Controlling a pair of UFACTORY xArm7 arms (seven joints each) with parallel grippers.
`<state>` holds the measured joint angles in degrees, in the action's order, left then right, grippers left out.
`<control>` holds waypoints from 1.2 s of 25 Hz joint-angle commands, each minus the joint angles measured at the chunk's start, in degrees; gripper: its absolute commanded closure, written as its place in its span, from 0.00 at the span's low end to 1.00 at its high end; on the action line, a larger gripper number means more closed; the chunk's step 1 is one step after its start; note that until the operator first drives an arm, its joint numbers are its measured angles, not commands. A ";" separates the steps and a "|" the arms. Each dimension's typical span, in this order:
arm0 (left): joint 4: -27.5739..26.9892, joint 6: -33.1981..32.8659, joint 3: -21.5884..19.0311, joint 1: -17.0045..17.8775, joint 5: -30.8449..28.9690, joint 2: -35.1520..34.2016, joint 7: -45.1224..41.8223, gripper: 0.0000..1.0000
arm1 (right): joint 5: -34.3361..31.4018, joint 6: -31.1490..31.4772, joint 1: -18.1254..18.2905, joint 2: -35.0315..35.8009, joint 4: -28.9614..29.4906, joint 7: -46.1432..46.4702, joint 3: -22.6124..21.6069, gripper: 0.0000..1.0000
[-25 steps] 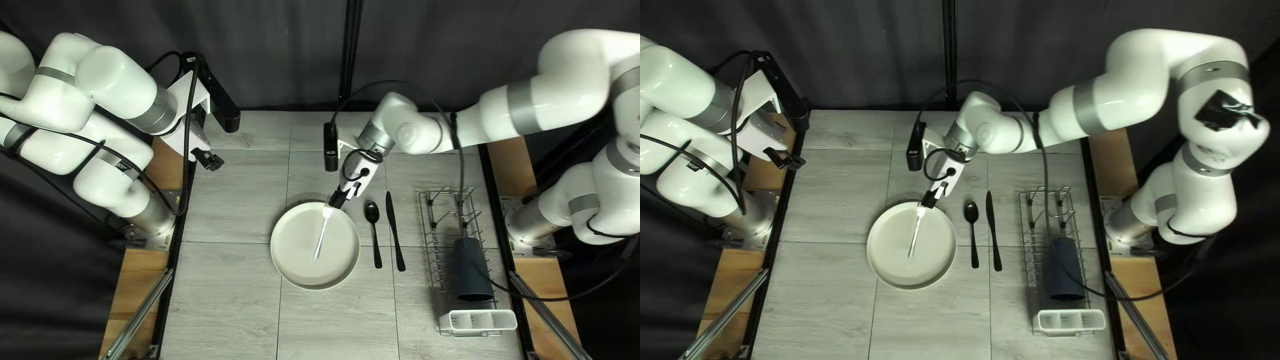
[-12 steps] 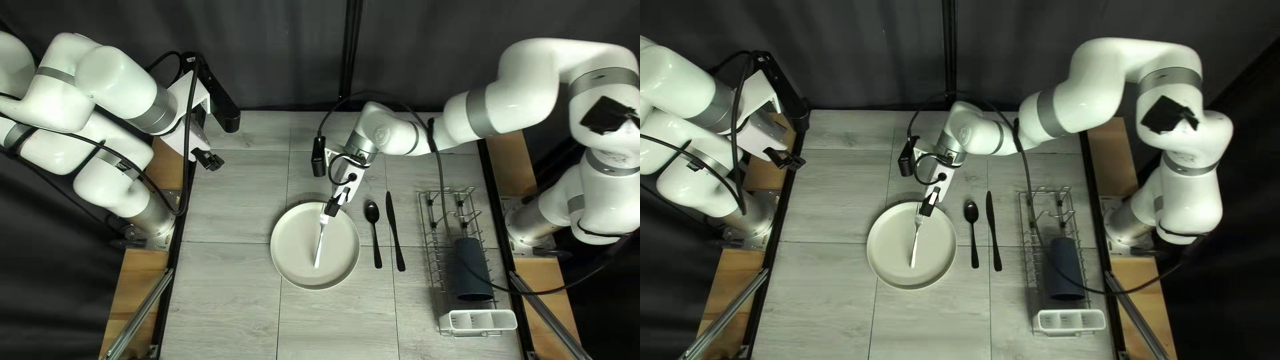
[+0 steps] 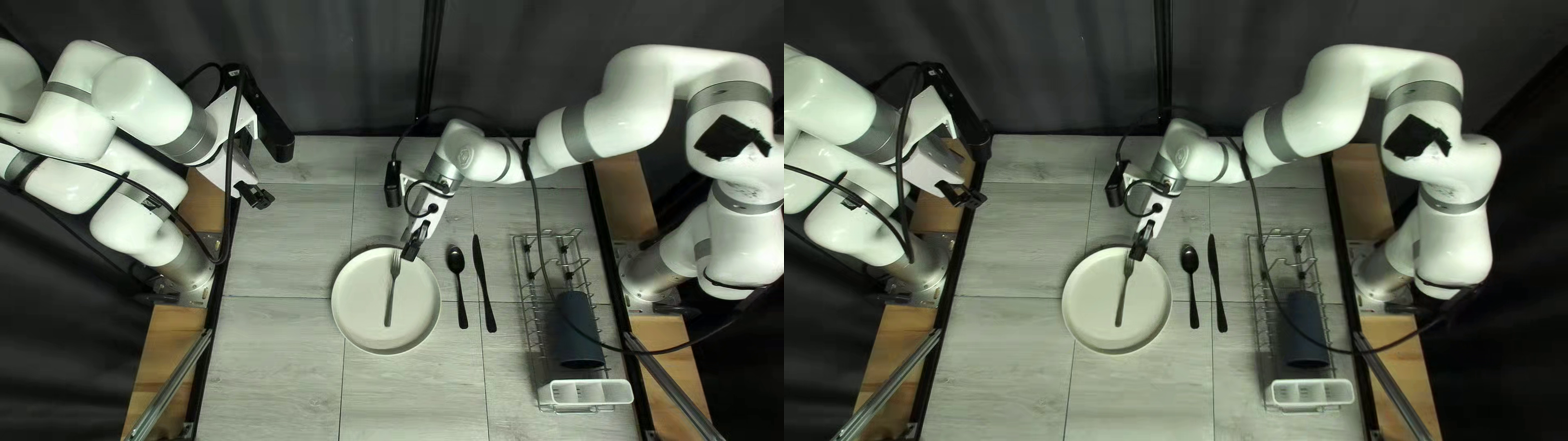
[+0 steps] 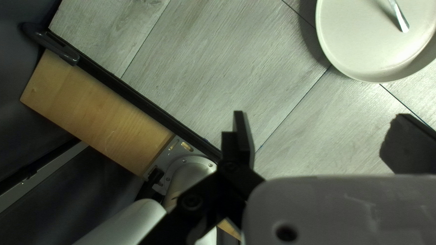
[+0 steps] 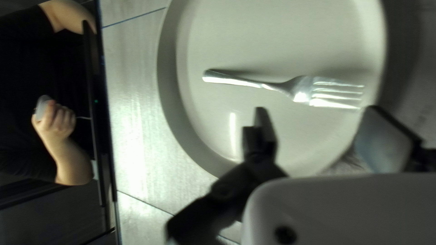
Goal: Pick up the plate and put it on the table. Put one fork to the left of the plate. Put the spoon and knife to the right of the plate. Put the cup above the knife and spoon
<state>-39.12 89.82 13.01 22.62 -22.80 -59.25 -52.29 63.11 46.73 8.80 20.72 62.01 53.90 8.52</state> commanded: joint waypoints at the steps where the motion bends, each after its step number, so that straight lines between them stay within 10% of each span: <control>1: 0.00 0.00 0.00 0.00 0.00 0.00 0.00 0.00 | -4.99 -2.53 -1.42 -4.71 -2.12 -4.91 1.52 0.00; 11: 0.00 0.00 0.00 0.00 0.00 0.00 0.00 0.00 | -40.10 10.60 -3.45 -21.32 -3.07 -30.57 -0.60 0.00; 20: 0.00 0.00 0.00 0.00 0.00 0.00 0.00 0.00 | -41.45 10.53 -3.61 -22.53 -4.32 -30.48 -0.79 0.00; 30: 0.00 0.00 0.00 0.00 0.00 0.00 0.00 0.00 | -50.11 15.79 -1.77 -45.59 -16.61 -61.12 -11.63 0.00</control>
<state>-39.12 89.82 13.00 22.62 -22.80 -59.25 -52.29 15.76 62.29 6.42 -20.58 47.71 -0.44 0.29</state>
